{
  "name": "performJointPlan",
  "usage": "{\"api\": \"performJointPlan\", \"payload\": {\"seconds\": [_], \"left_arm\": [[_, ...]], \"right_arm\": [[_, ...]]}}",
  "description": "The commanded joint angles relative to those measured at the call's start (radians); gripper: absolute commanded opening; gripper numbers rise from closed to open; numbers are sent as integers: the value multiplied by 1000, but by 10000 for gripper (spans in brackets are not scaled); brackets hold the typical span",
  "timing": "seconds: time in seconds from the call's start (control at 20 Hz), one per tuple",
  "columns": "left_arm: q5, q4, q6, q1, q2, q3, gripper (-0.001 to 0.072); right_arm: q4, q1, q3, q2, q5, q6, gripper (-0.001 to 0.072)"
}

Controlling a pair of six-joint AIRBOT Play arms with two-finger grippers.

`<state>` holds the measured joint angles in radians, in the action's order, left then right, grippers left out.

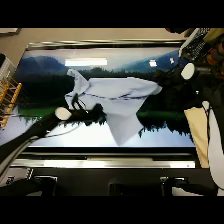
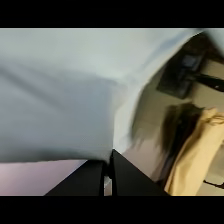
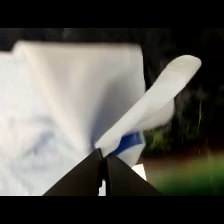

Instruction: Fold the clothes and pants, and hang the long-sleeved shirts on hangers.

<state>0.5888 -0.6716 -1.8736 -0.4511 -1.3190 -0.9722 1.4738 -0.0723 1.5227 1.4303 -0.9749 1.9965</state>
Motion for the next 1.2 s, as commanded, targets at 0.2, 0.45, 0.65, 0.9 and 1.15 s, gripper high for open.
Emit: {"api": "performJointPlan", "payload": {"seconds": [0.2,0.45,0.65,0.9,1.15], "left_arm": [[348,-9,367,516,432,-392,12],[451,-18,366,782,696,-496,12],[451,-134,239,912,836,-496,12],[484,-156,212,940,746,-495,13],[554,-164,311,839,374,-484,12]], "right_arm": [[192,0,1,-415,255,-66,39],[188,0,1,-738,282,-128,39],[187,0,1,-877,269,-117,39],[187,0,1,-787,199,-24,39],[174,0,1,-421,121,16,39]]}}
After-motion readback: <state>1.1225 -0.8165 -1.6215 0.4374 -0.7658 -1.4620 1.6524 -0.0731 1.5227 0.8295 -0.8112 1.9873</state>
